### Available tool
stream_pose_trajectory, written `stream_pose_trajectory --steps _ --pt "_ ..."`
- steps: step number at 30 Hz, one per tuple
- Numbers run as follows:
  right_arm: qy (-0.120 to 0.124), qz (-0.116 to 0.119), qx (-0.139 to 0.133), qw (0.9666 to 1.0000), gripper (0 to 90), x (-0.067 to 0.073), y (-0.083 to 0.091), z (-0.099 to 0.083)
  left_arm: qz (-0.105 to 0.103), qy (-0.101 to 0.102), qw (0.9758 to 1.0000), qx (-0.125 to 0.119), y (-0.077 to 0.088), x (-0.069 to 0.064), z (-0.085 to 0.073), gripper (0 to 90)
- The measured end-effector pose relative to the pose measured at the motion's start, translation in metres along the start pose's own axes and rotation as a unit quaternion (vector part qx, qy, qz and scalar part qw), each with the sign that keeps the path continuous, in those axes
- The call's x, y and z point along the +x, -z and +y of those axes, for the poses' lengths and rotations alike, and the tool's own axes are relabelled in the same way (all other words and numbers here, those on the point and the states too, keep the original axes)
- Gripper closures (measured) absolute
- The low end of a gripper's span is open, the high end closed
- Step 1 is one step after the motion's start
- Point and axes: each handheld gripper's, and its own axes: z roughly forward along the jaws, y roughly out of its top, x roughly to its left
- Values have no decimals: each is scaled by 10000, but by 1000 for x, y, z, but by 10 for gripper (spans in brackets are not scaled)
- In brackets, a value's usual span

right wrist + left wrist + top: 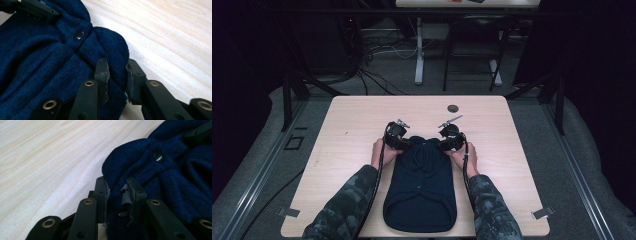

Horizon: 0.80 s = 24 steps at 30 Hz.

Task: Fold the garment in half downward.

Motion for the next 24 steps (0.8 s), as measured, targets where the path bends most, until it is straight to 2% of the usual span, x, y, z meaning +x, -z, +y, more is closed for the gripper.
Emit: stream_pose_trajectory --steps 3,7,13,18,24 --pt "142 -101 -38 9998 739 4 4 1 13 -25 10000 -63 6 -1 2 737" --pt "209 -144 -227 9994 739 9 15 3 39 -110 9998 -181 18 -5 5 736" --pt "481 -241 -378 9978 738 17 37 7 -112 -169 9992 -332 38 -7 8 736" --pt "708 -308 -535 9956 737 26 51 8 -125 -234 9984 -500 52 -9 7 736" --pt "787 -329 -686 9940 737 30 63 9 -127 -366 9972 -639 63 -13 10 736"
